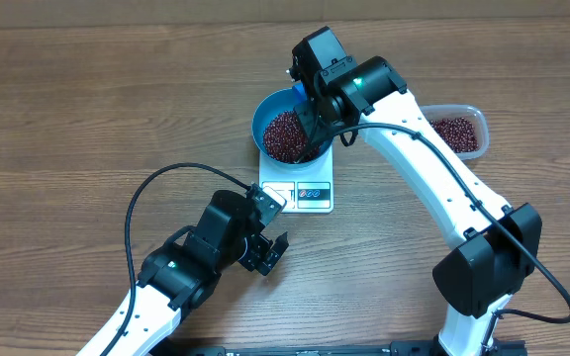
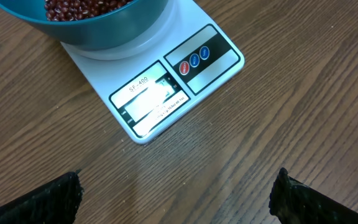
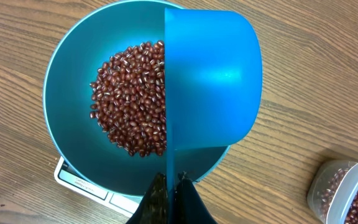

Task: Scoop item into bowl and weigh 150g on scale

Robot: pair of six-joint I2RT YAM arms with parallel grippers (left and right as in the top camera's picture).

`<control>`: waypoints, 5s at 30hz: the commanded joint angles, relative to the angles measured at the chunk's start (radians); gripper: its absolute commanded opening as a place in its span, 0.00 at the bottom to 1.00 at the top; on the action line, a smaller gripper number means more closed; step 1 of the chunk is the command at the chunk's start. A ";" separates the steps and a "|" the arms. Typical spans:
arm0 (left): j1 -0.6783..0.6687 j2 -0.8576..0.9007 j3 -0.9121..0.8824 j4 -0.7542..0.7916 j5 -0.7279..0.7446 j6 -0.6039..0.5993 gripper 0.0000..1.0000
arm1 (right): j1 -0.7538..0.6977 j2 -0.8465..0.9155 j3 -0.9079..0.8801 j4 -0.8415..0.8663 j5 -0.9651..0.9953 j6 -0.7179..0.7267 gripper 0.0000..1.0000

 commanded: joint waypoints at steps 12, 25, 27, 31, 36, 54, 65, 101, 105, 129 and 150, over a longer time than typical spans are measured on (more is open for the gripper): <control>0.007 0.006 -0.007 0.000 -0.003 0.016 1.00 | 0.001 -0.042 0.036 0.000 0.006 0.010 0.04; 0.007 0.006 -0.007 0.000 -0.003 0.016 0.99 | 0.001 -0.042 0.036 0.006 0.006 0.035 0.04; 0.007 0.006 -0.007 0.000 -0.003 0.016 0.99 | 0.001 -0.042 0.036 0.005 0.001 0.039 0.04; 0.007 0.006 -0.007 0.000 -0.003 0.016 1.00 | 0.001 -0.042 0.036 0.006 -0.024 0.065 0.04; 0.007 0.006 -0.007 0.000 -0.003 0.016 0.99 | 0.001 -0.042 0.036 0.005 -0.037 0.083 0.04; 0.007 0.006 -0.007 0.000 -0.003 0.016 1.00 | -0.017 -0.042 0.036 0.002 -0.165 0.134 0.04; 0.007 0.006 -0.007 0.000 -0.003 0.016 0.99 | -0.151 -0.042 0.036 -0.005 -0.531 0.134 0.04; 0.007 0.006 -0.007 0.000 -0.003 0.016 0.99 | -0.265 -0.042 0.036 -0.074 -0.401 0.069 0.04; 0.007 0.006 -0.007 0.000 -0.003 0.016 1.00 | -0.251 -0.042 0.036 -0.073 -0.386 0.027 0.04; 0.007 0.006 -0.007 0.000 -0.003 0.016 0.99 | -0.106 -0.042 0.036 -0.045 -0.214 0.003 0.04; 0.007 0.006 -0.007 0.000 -0.003 0.016 0.99 | -0.075 -0.042 0.036 -0.026 -0.224 0.037 0.04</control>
